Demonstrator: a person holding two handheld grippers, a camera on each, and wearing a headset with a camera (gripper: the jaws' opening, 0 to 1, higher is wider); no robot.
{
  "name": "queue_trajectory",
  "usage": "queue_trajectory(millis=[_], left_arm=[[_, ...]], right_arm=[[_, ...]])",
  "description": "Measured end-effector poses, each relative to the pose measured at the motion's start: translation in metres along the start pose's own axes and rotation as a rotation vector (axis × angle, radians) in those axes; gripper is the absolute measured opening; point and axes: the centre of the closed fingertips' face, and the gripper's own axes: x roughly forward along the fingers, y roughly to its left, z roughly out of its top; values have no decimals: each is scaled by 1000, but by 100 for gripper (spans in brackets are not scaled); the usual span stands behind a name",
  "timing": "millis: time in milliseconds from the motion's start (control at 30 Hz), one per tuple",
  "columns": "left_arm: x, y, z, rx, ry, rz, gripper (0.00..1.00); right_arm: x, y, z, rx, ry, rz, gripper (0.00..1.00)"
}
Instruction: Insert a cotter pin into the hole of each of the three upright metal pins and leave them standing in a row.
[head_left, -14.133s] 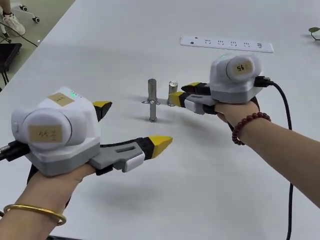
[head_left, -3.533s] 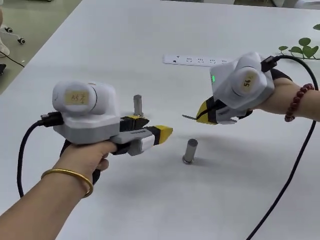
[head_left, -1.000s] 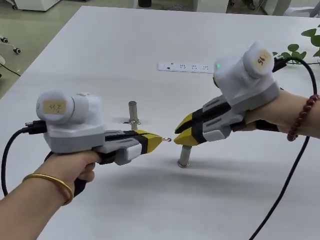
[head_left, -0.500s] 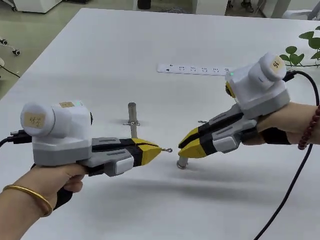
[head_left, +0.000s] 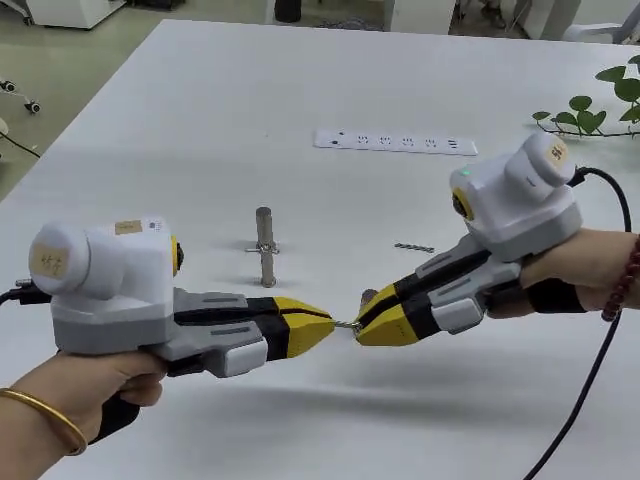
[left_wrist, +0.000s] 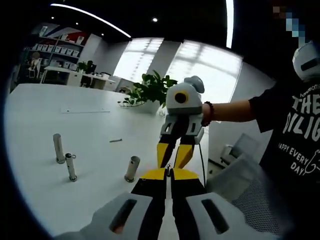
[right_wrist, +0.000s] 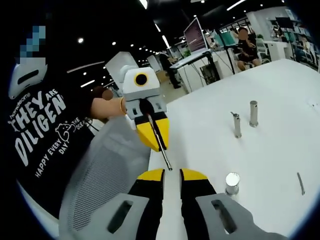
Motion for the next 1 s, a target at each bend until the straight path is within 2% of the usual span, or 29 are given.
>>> queue_trajectory(millis=[133, 367, 767, 867, 933, 1000], left_arm=[[-1, -4, -2, 5, 1, -12, 0], [-1, -10, -3, 1, -4, -37, 0], [-3, -12, -5, -12, -10, -46, 0], [-2, -12, -7, -11, 0, -46, 0], [-2, -12, -8, -14, 1, -45, 0], [-1, -13, -9, -14, 5, -47, 0]], right_arm=[[3, 8, 0, -4, -4, 33, 5], [7, 14, -1, -11, 5, 61, 2], [12, 20, -2, -21, 6, 86, 0], [12, 21, -3, -38, 15, 87, 0], [11, 21, -4, -99, 22, 79, 0], [11, 23, -5, -98, 34, 83, 0]])
